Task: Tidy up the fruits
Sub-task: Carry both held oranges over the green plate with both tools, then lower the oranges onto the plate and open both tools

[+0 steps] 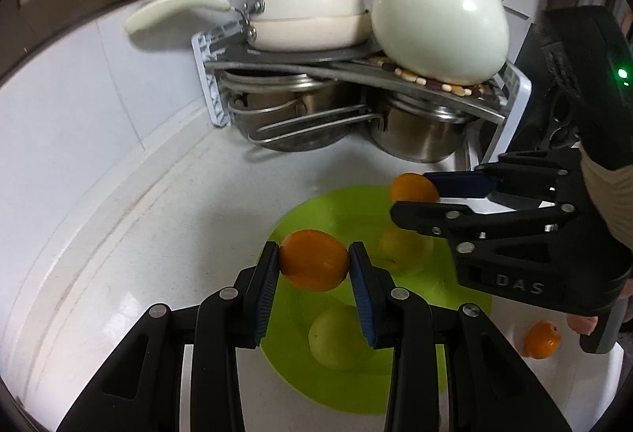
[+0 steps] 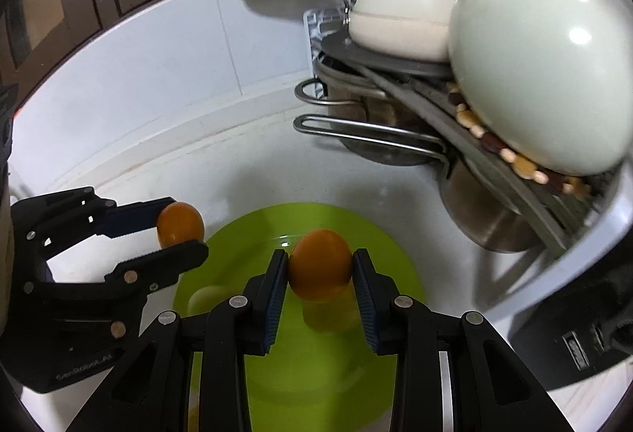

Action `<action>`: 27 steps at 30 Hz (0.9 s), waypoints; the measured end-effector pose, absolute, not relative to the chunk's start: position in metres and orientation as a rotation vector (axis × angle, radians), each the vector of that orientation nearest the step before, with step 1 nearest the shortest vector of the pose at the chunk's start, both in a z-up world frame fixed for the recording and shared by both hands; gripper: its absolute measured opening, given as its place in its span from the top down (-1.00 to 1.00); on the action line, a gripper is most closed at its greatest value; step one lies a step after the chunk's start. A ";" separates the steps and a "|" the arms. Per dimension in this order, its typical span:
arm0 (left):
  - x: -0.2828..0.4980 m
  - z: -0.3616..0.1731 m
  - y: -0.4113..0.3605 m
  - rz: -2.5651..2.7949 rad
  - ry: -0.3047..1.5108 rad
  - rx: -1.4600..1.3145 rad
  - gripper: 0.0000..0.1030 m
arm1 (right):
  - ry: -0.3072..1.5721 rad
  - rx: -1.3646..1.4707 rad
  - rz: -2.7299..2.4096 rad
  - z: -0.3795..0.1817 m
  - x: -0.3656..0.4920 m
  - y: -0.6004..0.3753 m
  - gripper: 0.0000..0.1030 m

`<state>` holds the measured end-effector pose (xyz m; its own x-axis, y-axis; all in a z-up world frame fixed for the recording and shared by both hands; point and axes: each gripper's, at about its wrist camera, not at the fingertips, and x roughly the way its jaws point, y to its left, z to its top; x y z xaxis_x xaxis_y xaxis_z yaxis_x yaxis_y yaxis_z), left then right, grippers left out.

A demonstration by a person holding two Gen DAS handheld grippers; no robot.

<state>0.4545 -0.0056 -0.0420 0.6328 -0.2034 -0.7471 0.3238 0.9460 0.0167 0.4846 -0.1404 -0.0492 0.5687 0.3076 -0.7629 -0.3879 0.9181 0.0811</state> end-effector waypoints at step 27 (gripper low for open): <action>0.479 -0.071 0.007 -0.304 0.900 0.134 0.23 | 0.957 -0.107 0.434 -0.080 0.519 -0.129 0.33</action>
